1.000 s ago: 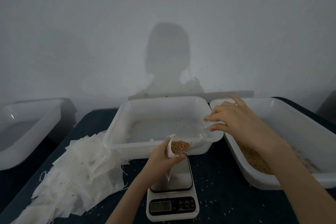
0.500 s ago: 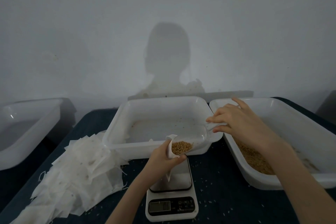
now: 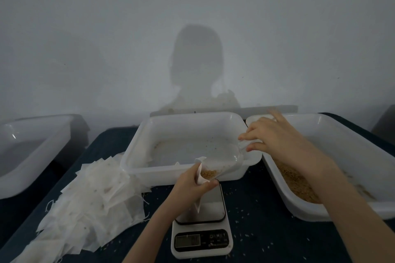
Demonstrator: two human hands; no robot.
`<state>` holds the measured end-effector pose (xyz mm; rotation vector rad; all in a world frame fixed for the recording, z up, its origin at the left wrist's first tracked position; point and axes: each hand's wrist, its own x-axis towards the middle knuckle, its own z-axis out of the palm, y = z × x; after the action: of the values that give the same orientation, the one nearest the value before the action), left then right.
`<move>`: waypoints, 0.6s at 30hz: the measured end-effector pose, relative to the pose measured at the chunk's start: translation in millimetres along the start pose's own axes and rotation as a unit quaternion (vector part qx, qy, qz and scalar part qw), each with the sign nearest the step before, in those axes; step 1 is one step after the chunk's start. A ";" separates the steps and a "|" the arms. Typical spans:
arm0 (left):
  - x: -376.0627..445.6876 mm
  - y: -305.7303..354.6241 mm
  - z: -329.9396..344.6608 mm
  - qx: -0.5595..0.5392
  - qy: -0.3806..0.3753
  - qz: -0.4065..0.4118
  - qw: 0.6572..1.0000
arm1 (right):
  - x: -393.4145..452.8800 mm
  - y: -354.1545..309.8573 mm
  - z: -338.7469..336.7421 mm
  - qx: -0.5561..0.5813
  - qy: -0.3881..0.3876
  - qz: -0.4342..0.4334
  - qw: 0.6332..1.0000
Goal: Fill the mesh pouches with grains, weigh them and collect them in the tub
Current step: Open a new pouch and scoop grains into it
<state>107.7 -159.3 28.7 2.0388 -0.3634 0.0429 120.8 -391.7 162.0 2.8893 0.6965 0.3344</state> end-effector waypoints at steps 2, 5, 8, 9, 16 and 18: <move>0.1 -0.2 -1.8 -0.007 -0.004 -0.002 1.000 | -3.9 7.0 13.2 0.070 0.015 0.012 0.997; 0.4 0.5 -3.0 -0.045 -0.001 -0.002 0.999 | -8.8 16.2 30.0 0.154 0.024 0.021 0.988; 3.1 1.5 -2.4 -0.072 0.007 -0.003 0.997 | -12.6 21.2 41.6 0.214 0.024 0.018 0.976; 4.3 1.8 -1.9 -0.080 0.007 -0.005 0.997 | -13.8 22.8 44.9 0.234 0.025 0.023 0.972; 9.3 6.6 0.8 -0.088 0.022 -0.003 0.996 | -20.8 33.6 63.4 0.342 0.025 0.065 0.937; 11.2 6.0 2.5 -0.076 0.022 -0.009 0.997 | -23.8 39.2 66.5 0.369 0.027 0.079 0.926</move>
<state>116.5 -166.7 34.7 1.8870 -0.3117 0.0483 133.7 -443.4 101.4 3.6786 0.7174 0.1938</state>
